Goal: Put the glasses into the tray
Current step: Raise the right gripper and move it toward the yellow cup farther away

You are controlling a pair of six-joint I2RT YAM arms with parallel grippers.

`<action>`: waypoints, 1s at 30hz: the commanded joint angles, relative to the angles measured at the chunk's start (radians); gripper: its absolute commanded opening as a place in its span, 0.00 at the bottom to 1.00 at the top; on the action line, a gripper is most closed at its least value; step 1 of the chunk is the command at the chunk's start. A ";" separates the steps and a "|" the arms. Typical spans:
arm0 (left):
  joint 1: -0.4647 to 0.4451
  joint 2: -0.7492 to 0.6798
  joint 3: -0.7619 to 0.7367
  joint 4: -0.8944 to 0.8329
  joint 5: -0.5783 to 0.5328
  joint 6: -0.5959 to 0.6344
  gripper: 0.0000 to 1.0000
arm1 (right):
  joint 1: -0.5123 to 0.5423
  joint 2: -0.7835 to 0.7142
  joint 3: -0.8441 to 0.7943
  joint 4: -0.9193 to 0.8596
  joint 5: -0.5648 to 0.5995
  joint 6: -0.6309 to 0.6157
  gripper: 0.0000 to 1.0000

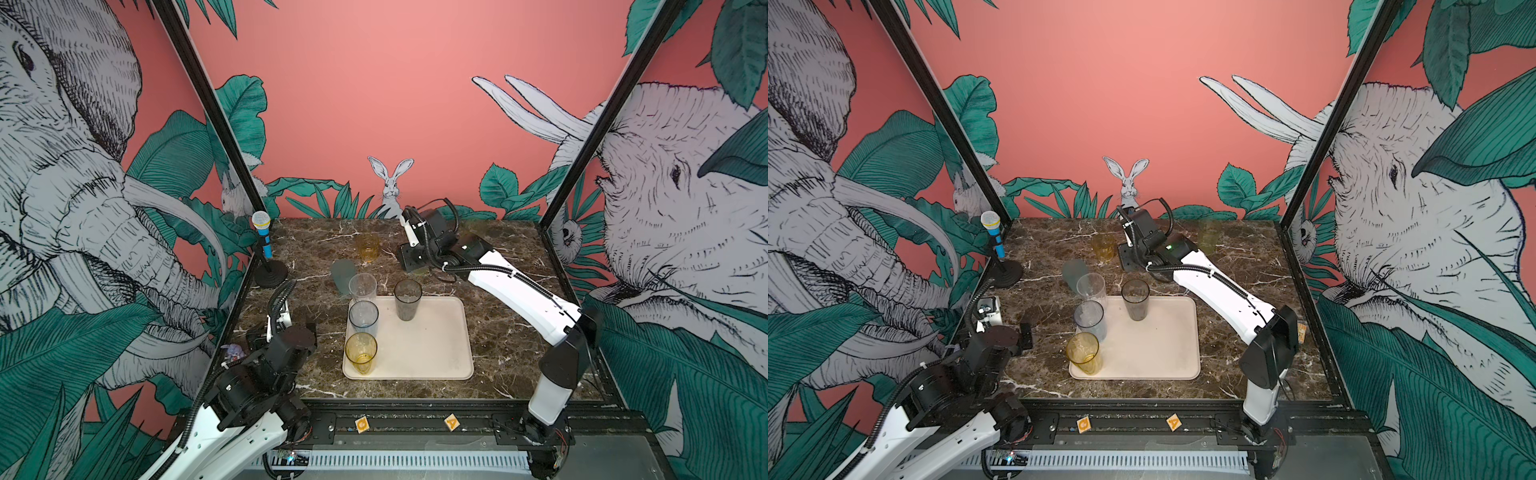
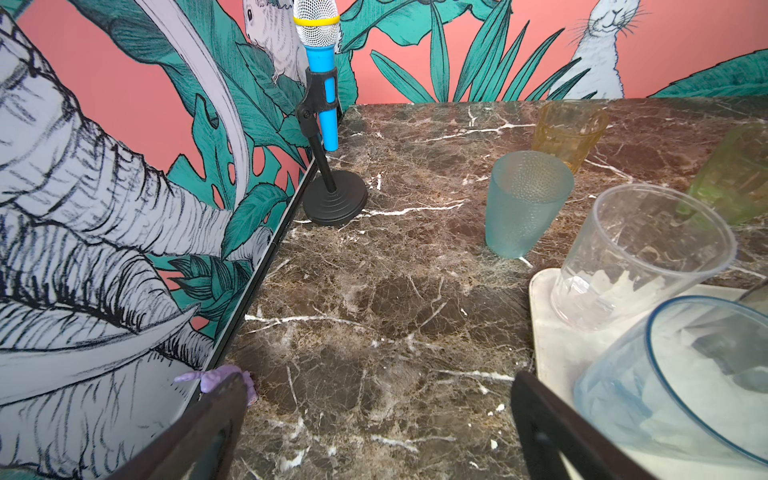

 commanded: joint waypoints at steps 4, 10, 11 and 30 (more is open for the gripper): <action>0.004 0.003 -0.001 0.010 -0.009 -0.025 0.99 | 0.004 0.134 0.142 -0.080 -0.087 -0.014 0.55; 0.004 0.038 0.011 0.020 0.009 -0.032 0.99 | 0.004 0.246 0.275 -0.114 -0.140 -0.003 0.55; 0.004 0.049 0.017 0.019 0.011 -0.034 0.99 | 0.004 0.270 0.301 -0.121 -0.147 -0.002 0.55; 0.004 0.177 0.064 0.029 0.057 -0.064 0.99 | -0.003 0.617 0.710 -0.209 -0.228 0.064 0.56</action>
